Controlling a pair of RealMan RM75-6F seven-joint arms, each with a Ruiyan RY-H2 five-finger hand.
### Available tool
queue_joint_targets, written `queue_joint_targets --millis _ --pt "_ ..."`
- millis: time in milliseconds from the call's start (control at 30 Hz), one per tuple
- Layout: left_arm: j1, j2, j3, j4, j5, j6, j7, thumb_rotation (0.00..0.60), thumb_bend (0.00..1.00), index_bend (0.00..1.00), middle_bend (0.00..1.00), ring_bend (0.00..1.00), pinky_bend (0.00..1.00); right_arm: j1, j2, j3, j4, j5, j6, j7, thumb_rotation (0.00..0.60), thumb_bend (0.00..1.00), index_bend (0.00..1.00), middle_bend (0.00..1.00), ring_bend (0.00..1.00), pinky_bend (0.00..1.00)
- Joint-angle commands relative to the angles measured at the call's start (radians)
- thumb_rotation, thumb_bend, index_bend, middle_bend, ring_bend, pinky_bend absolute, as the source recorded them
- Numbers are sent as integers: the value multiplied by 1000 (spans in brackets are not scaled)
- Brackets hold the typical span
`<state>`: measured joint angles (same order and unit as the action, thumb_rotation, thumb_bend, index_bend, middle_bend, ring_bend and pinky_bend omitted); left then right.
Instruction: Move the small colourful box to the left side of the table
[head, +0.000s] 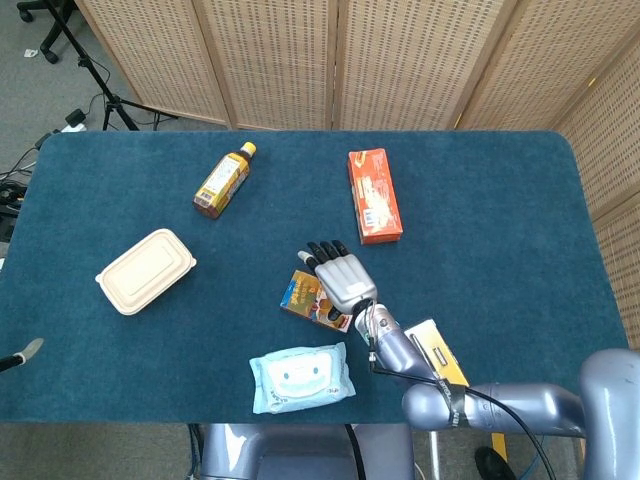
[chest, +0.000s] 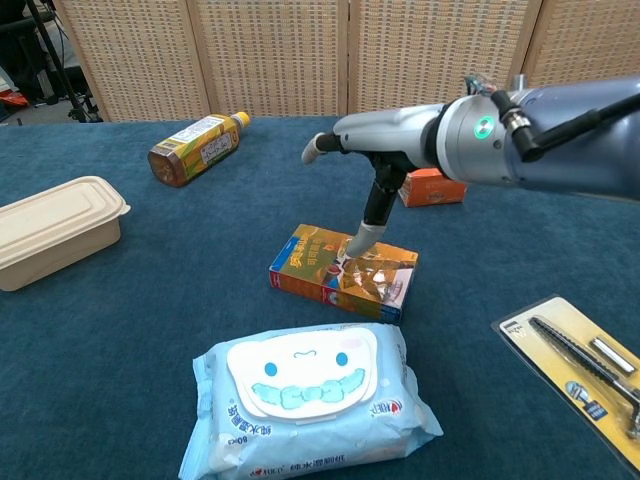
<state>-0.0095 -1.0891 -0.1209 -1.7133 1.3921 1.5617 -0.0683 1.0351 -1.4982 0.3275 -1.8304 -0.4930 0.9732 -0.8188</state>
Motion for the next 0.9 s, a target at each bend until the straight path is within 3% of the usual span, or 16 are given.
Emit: queue_joint_targets --millis 33,200,367,600,733,900 --pt "-6 2 13 1 23 -9 11 600 0 0 0 0 0 -81 157 -6 -187 -232 83 90 593 0 0 0 0 0" --pt "-13 2 31 4 77 -5 7 600 0 0 0 0 0 -298 408 -95 -258 -615 186 291 582 0 0 0 0 0" --pt "-51 6 67 44 203 -27 6 600 0 0 0 0 0 -501 561 -196 -121 -874 327 583 584 0 0 0 0 0" --pt "-168 19 83 70 332 -134 -3 600 0 0 0 0 0 -690 571 -263 138 -957 498 926 599 0 0 0 0 0" --pt "-249 34 76 40 370 -218 -35 600 0 0 0 0 0 -763 547 -281 197 -955 561 1000 600 0 0 0 0 0" --pt "-373 15 44 -48 352 -389 80 600 0 0 0 0 0 -860 476 -288 292 -985 685 1112 600 0 0 0 0 0"
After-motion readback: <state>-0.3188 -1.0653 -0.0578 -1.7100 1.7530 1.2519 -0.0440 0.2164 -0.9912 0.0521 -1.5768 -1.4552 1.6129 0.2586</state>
